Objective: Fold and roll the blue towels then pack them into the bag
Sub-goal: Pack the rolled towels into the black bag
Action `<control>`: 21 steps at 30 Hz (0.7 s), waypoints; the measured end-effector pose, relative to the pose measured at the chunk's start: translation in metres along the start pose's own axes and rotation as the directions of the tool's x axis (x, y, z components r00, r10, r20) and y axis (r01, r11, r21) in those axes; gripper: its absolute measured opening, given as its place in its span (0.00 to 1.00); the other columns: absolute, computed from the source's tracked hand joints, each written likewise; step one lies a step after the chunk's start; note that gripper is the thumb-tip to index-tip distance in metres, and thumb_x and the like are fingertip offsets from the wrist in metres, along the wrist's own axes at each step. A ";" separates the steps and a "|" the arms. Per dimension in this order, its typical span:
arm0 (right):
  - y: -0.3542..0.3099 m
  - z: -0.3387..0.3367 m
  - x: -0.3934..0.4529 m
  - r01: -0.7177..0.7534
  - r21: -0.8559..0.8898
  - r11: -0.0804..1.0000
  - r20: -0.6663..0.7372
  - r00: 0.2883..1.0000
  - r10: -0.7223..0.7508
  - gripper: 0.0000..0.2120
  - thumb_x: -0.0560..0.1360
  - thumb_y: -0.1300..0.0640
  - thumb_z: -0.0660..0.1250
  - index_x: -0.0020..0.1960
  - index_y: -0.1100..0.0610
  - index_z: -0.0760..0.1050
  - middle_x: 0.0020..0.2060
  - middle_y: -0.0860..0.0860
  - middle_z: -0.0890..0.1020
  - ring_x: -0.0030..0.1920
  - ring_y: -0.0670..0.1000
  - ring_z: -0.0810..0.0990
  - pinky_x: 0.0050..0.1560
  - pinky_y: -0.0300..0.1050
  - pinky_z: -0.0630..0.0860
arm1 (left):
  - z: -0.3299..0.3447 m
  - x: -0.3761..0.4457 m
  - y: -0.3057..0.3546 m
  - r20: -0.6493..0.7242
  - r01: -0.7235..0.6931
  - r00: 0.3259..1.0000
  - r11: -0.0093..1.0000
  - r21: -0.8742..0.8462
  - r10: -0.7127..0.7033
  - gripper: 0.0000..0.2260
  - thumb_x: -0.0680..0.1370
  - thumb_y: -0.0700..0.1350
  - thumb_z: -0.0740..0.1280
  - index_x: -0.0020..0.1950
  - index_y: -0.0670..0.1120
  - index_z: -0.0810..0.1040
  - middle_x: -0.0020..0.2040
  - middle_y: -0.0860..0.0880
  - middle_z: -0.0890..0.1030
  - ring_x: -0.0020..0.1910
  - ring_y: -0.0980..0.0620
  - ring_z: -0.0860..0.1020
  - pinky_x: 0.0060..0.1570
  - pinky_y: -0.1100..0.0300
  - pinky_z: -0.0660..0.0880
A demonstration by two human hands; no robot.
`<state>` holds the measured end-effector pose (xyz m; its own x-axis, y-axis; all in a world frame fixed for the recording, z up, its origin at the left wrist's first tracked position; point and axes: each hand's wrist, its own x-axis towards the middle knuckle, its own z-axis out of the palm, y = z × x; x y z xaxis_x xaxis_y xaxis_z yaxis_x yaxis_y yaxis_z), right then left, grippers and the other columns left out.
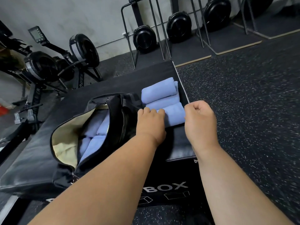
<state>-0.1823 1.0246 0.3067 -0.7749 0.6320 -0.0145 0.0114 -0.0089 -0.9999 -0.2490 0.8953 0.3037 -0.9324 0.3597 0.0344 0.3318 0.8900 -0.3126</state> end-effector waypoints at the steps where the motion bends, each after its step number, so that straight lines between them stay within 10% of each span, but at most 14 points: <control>1: 0.001 0.000 0.001 -0.002 -0.006 1.000 0.003 1.000 0.002 0.05 0.74 0.54 0.64 0.41 0.51 0.77 0.30 0.42 0.77 0.34 0.47 0.73 0.40 0.51 0.73 | 0.001 0.002 0.000 -0.010 0.004 1.000 1.000 0.002 -0.004 0.20 0.74 0.47 0.67 0.65 0.50 0.72 0.57 0.47 0.79 0.57 0.41 0.73 0.57 0.48 0.63; 7: 0.005 -0.002 0.004 -0.026 -0.045 0.999 0.039 0.999 0.027 0.04 0.75 0.53 0.64 0.43 0.49 0.78 0.29 0.41 0.78 0.33 0.47 0.73 0.37 0.48 0.70 | 0.001 0.005 -0.007 -0.109 0.022 0.994 0.999 -0.036 -0.026 0.08 0.77 0.42 0.62 0.52 0.53 0.67 0.51 0.49 0.81 0.46 0.44 0.65 0.48 0.50 0.57; 11: 0.015 -0.002 0.007 -0.025 -0.225 0.974 0.107 0.993 0.050 0.12 0.70 0.43 0.64 0.52 0.44 0.77 0.48 0.47 0.81 0.47 0.50 0.80 0.52 0.53 0.78 | -0.001 -0.009 -0.021 -0.304 -0.013 0.952 0.995 -0.097 -0.017 0.08 0.72 0.41 0.66 0.48 0.52 0.73 0.44 0.51 0.82 0.44 0.44 0.67 0.44 0.52 0.52; 21: -0.011 -0.002 -0.013 -0.423 0.108 0.900 0.492 0.809 0.321 0.16 0.80 0.37 0.63 0.60 0.43 0.82 0.55 0.46 0.88 0.57 0.53 0.85 0.59 0.59 0.80 | -0.048 -0.056 -0.043 -0.775 -0.231 0.632 0.959 -0.165 0.019 0.13 0.73 0.38 0.68 0.54 0.50 0.85 0.65 0.52 0.83 0.68 0.40 0.77 0.65 0.47 0.68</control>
<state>-0.1713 1.0184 0.3181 -0.9343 0.1277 -0.3328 0.2692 -0.3592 -0.8936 -0.2040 0.8501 0.3605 -0.4720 0.4609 0.7515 0.5568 0.8167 -0.1512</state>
